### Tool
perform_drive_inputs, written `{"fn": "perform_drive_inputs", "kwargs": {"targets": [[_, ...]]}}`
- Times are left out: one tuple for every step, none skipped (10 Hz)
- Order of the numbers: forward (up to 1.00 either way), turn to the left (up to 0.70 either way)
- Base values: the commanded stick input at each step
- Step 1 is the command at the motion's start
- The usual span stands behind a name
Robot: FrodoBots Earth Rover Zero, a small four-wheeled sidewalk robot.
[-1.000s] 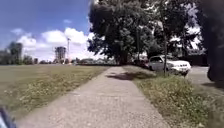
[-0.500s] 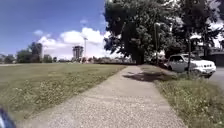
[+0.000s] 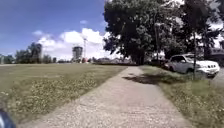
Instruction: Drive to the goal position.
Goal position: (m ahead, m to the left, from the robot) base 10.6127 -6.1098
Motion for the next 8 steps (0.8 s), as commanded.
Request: {"fn": "perform_drive_inputs", "kwargs": {"targets": [[0.70,0.00],[0.70,0.00],[0.70,0.00],[0.70,0.00],[0.70,0.00],[0.70,0.00],[0.70,0.00],[0.70,0.00]]}}
